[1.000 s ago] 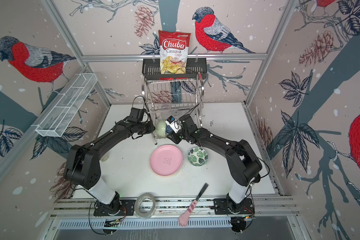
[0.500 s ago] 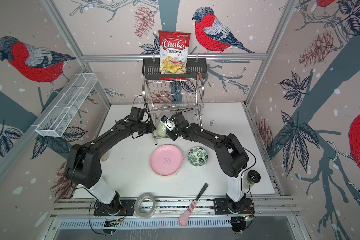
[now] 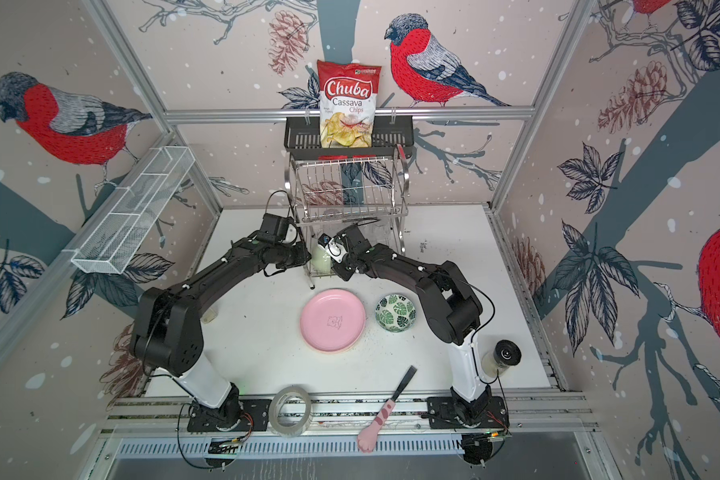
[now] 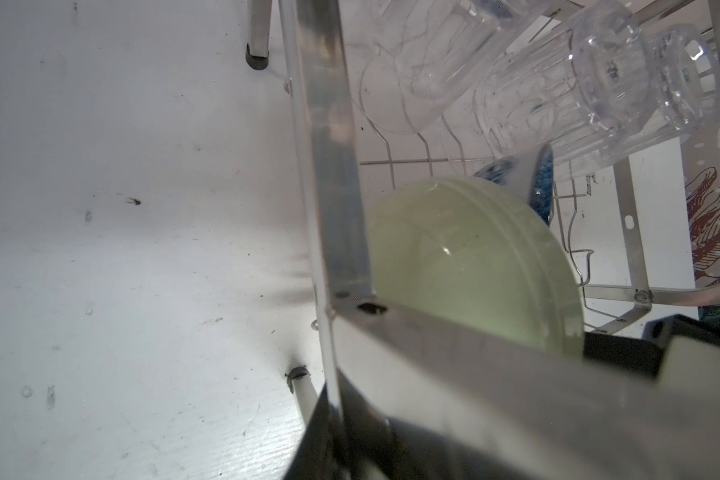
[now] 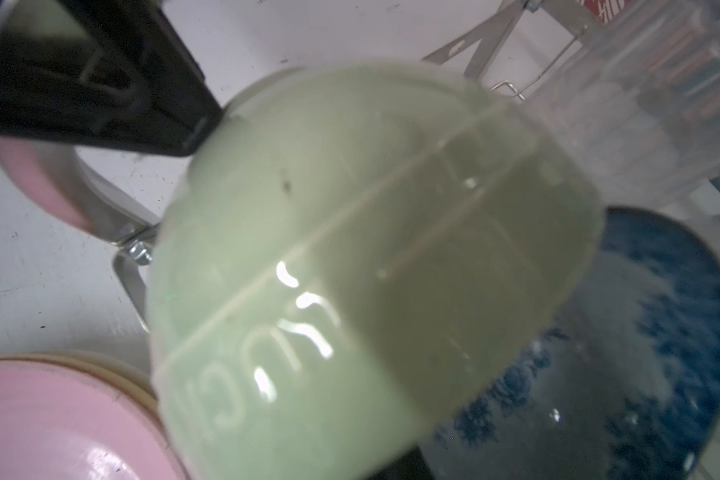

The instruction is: Unload the mixed dishes from the dish rack

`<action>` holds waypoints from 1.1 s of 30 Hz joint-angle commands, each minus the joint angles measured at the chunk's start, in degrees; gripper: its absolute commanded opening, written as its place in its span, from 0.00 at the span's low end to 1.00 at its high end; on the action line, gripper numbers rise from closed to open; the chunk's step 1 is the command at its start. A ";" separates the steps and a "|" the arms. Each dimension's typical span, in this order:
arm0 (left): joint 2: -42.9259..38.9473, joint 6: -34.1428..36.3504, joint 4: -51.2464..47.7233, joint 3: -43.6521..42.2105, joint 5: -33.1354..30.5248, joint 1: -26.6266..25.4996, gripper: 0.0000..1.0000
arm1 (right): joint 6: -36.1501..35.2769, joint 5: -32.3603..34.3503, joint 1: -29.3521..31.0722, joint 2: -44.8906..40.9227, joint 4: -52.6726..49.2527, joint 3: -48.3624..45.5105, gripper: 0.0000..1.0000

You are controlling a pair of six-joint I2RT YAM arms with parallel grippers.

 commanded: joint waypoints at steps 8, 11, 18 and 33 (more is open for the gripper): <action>0.07 -0.44 3.15 0.17 2.25 -0.28 0.17 | 0.78 1.75 -1.06 -2.65 0.18 -3.36 0.01; 0.02 -0.53 3.22 0.07 2.12 -0.25 0.17 | 1.39 0.68 -1.30 -4.77 0.93 -4.66 0.00; -0.03 -0.68 3.55 -0.16 2.05 -0.31 0.20 | 3.71 -2.22 -1.28 -11.33 2.66 -8.28 0.00; -4.48 -1.41 3.53 -2.18 1.44 -0.32 0.40 | 8.78 -6.73 2.46 -23.86 4.76 -16.99 0.00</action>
